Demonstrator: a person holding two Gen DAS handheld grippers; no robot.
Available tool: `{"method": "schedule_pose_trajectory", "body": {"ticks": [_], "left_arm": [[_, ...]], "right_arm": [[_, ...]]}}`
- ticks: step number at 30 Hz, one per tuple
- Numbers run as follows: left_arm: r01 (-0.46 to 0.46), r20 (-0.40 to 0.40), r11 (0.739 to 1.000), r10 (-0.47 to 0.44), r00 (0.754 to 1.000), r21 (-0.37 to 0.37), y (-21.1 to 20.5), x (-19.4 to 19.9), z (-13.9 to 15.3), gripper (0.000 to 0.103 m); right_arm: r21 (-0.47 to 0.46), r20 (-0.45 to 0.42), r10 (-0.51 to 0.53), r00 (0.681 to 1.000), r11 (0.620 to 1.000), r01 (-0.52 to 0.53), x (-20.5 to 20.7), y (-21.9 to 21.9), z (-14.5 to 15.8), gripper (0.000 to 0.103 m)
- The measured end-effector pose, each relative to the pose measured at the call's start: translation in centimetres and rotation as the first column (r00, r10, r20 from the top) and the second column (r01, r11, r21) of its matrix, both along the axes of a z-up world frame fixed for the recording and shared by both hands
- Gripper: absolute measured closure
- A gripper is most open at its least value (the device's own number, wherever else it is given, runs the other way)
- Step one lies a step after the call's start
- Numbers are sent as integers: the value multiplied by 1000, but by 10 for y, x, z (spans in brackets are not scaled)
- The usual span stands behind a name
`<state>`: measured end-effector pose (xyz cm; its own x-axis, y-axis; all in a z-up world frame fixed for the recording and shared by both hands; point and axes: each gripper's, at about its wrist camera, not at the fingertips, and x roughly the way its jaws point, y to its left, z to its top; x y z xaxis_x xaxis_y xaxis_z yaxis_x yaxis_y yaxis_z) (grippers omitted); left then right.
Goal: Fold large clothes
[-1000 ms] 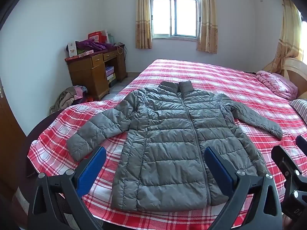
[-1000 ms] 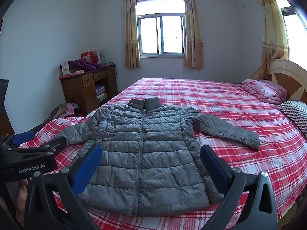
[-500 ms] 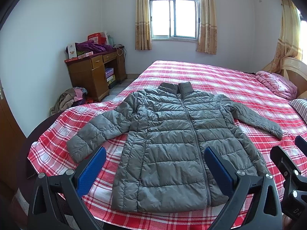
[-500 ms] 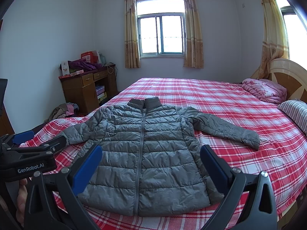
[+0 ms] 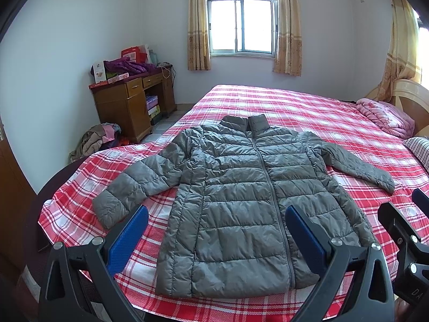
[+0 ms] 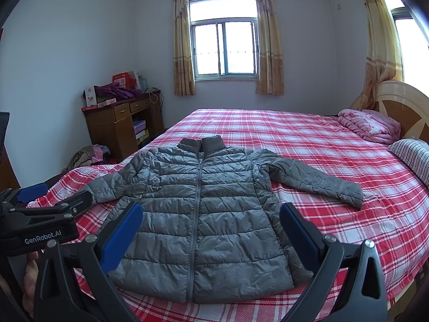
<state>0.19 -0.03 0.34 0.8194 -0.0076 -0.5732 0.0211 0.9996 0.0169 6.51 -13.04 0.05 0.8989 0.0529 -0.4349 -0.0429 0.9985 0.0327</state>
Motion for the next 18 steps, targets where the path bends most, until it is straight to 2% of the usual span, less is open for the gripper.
{"method": "schedule_pose_trajectory", "body": {"ticks": [18], "left_arm": [[2, 2, 1000, -2, 1000, 0, 0, -1, -1, 1]], "right_arm": [[5, -2, -2, 1000, 1000, 2, 2, 2, -2, 0]]}}
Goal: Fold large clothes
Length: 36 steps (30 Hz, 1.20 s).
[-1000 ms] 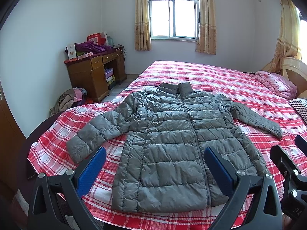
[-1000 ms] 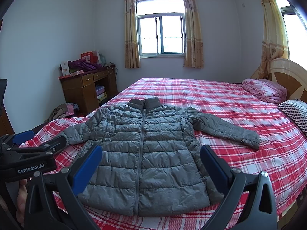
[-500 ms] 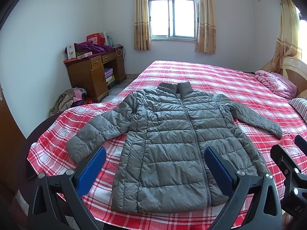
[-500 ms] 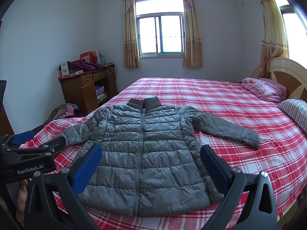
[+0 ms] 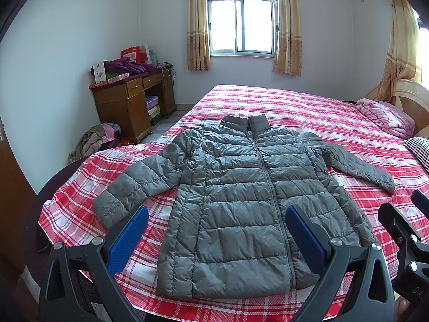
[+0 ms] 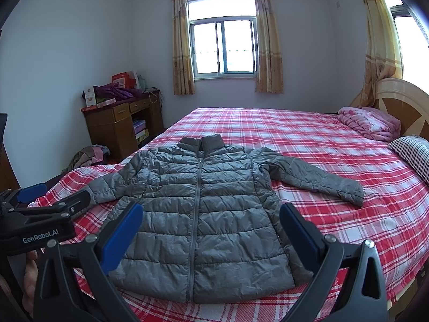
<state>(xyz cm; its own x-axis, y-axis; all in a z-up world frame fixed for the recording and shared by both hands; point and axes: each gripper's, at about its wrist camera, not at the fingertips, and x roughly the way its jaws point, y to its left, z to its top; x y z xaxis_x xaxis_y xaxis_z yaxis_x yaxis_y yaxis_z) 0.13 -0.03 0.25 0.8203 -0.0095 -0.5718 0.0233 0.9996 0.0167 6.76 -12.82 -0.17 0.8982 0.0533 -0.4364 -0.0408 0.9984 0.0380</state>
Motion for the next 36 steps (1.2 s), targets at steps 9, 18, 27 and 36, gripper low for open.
{"method": "schedule_pose_trajectory", "body": {"ticks": [9, 18, 27, 36], "left_arm": [[2, 5, 1000, -2, 1000, 1, 1, 0, 0, 1], [5, 2, 1000, -5, 1000, 4, 0, 0, -2, 1], [5, -11, 1000, -5, 1000, 8, -3, 3, -7, 1], [22, -40, 1000, -21, 999, 9, -2, 20, -22, 1]], "right_arm": [[1, 1, 0, 1000, 1000, 0, 0, 0, -1, 0], [3, 0, 1, 1000, 1000, -1, 1, 0, -1, 0], [3, -1, 1, 1000, 1000, -1, 1, 1, -2, 0], [15, -5, 9, 1000, 1000, -9, 8, -1, -14, 0]]}}
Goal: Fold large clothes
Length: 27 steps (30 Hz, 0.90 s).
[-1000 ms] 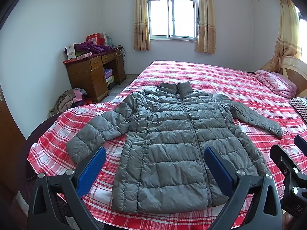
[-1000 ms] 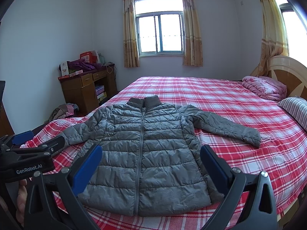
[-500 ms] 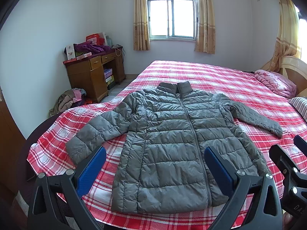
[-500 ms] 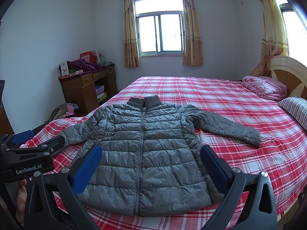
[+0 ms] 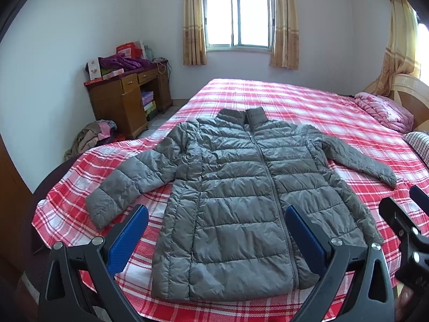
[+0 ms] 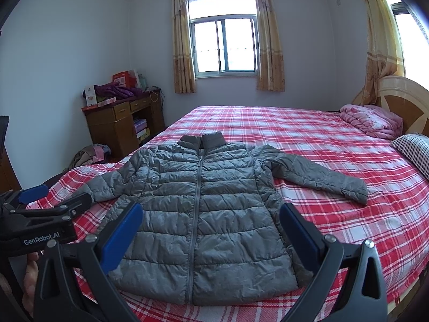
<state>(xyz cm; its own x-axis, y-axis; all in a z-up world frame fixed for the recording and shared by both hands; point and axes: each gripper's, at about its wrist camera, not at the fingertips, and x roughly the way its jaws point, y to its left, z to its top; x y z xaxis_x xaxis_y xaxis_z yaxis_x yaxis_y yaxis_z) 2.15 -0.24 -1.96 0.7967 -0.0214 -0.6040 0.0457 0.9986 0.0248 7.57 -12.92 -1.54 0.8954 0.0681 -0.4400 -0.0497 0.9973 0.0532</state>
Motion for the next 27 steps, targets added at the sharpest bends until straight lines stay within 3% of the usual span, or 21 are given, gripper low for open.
{"method": "schedule_pose_trajectory", "body": {"ticks": [5, 9, 15, 18, 22, 27], "left_arm": [[6, -24, 999, -5, 1000, 42, -4, 32, -19, 1], [23, -48, 998, -20, 999, 66, -14, 71, -39, 1], [27, -75, 993, -19, 997, 116, -33, 134, -74, 1], [22, -111, 990, -7, 994, 136, -40, 167, -93, 1], [-6, -131, 989, 26, 991, 150, -45, 209, -114, 1], [-50, -179, 984, 81, 981, 171, -46, 248, -137, 1]], "right_arm": [[21, -55, -50, 997, 998, 51, 29, -29, -25, 0], [58, -94, -146, 985, 987, 152, 59, -72, -46, 0], [88, -181, -294, 938, 945, 314, 101, -154, -77, 0], [104, -229, -403, 886, 895, 434, 121, -204, -92, 0], [108, -279, -554, 784, 793, 599, 145, -284, -111, 3], [93, -342, -649, 680, 697, 711, 169, -351, -129, 7]]}}
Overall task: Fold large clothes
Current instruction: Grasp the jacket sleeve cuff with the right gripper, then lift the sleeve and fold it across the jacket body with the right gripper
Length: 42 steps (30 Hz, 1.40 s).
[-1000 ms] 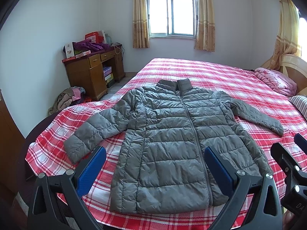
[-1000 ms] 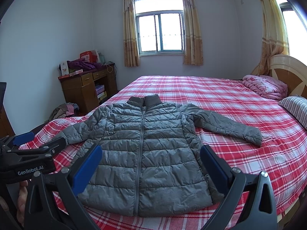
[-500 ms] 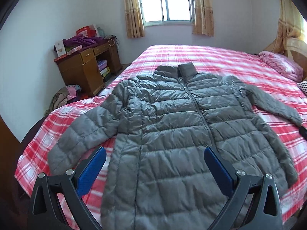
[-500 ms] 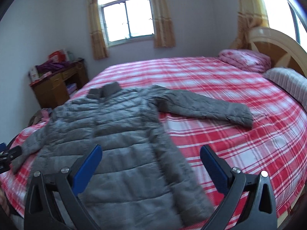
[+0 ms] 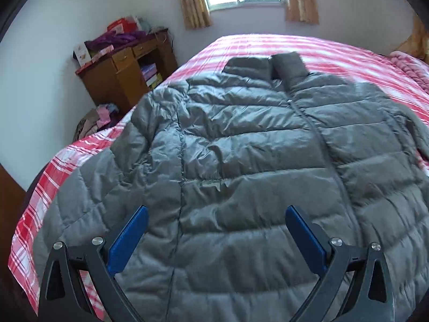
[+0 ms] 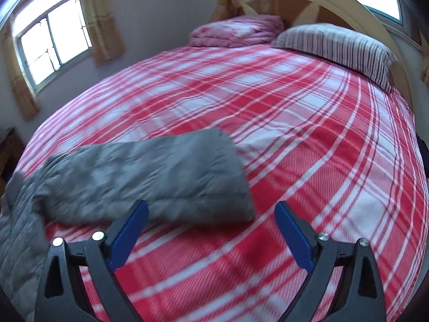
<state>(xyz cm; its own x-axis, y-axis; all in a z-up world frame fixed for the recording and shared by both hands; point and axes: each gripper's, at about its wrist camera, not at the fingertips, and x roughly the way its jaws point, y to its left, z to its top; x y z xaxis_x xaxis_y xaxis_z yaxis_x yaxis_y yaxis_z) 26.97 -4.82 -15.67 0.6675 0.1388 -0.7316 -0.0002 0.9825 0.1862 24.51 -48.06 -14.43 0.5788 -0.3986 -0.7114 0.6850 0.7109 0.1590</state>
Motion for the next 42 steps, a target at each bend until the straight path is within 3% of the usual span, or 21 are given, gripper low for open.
{"method": "schedule_pose_trajectory", "body": {"ticks": [6, 7, 8, 11, 25, 29, 33, 36, 38, 42], "left_arm": [[6, -6, 998, -5, 1000, 67, -7, 25, -17, 1], [6, -8, 998, -5, 1000, 69, -7, 28, -19, 1], [6, -8, 997, -5, 1000, 71, -8, 31, -20, 1], [13, -7, 997, -13, 1000, 81, -11, 35, -20, 1], [150, -33, 985, -148, 988, 82, -12, 33, -20, 1], [170, -41, 983, -168, 985, 66, -3, 28, -17, 1], [160, -32, 985, -159, 987, 55, 13, 17, -8, 1], [133, -25, 991, -132, 991, 23, 29, 14, 1, 1], [110, -13, 994, -110, 994, 21, 35, 8, 7, 1], [69, 6, 998, -69, 998, 3, 58, 4, 17, 1]], "right_arm": [[26, -62, 55, 997, 998, -54, 29, -19, -22, 33], [20, -59, 58, 997, 998, -57, 30, -18, -22, 43], [20, -47, 71, 996, 997, -70, 29, -17, -20, 61], [29, -16, 100, 995, 995, -99, 29, -21, -20, 77], [-31, -15, -5, 1000, 1000, 5, -11, -59, -16, 81], [-84, 17, 1, 1000, 996, 1, -17, -48, 4, 81], [-180, 95, 87, 992, 981, -69, -7, -11, 53, 81], [-280, 134, 196, 971, 948, -153, 8, 37, 93, 81], [-336, 150, 289, 945, 914, -226, 23, 79, 117, 81], [-419, 133, 439, 889, 837, -351, 49, 154, 134, 81]]}}
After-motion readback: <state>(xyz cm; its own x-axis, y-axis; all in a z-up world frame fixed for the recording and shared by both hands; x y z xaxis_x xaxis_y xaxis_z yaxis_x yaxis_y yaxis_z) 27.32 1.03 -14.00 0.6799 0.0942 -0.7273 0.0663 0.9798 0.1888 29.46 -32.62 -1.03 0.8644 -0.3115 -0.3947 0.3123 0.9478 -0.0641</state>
